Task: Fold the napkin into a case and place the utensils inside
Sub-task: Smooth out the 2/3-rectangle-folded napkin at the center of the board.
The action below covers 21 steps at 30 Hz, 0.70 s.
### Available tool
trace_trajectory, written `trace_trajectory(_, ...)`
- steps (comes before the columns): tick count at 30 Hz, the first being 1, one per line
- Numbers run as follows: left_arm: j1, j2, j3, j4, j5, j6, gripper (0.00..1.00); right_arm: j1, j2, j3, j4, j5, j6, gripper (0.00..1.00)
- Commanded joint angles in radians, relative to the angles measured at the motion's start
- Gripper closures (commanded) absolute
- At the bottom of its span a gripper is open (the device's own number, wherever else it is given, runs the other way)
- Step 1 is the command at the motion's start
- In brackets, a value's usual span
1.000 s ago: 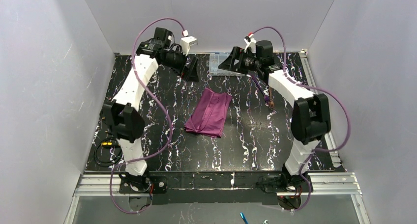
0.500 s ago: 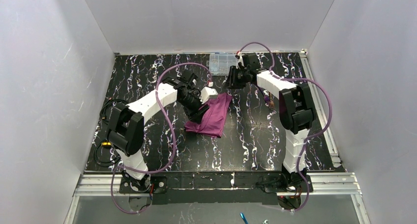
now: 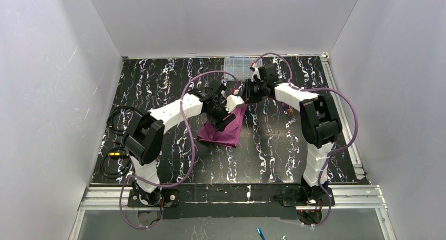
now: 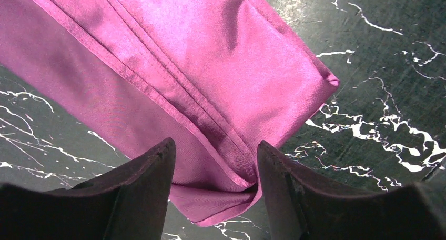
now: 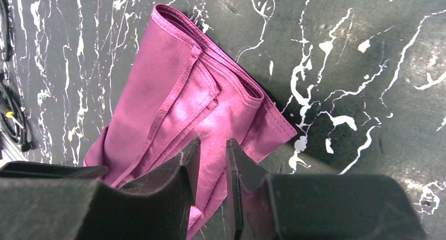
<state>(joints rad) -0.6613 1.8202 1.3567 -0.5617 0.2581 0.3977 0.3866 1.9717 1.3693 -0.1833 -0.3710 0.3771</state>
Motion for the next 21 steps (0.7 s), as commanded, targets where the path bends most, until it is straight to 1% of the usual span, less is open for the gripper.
trace_trajectory(1,-0.009,0.000,-0.004,-0.009,-0.052,-0.016,0.44,0.003,-0.014,-0.010,0.057,-0.039,0.007,0.68)
trace_trajectory(8,-0.011,0.007,-0.037,-0.010,-0.099,0.012,0.49,0.014,0.053,0.045,0.088,-0.073,0.041,0.68)
trace_trajectory(21,-0.042,0.020,-0.069,-0.014,-0.127,-0.005,0.51,0.037,0.127,0.067,0.125,-0.081,0.070,0.70)
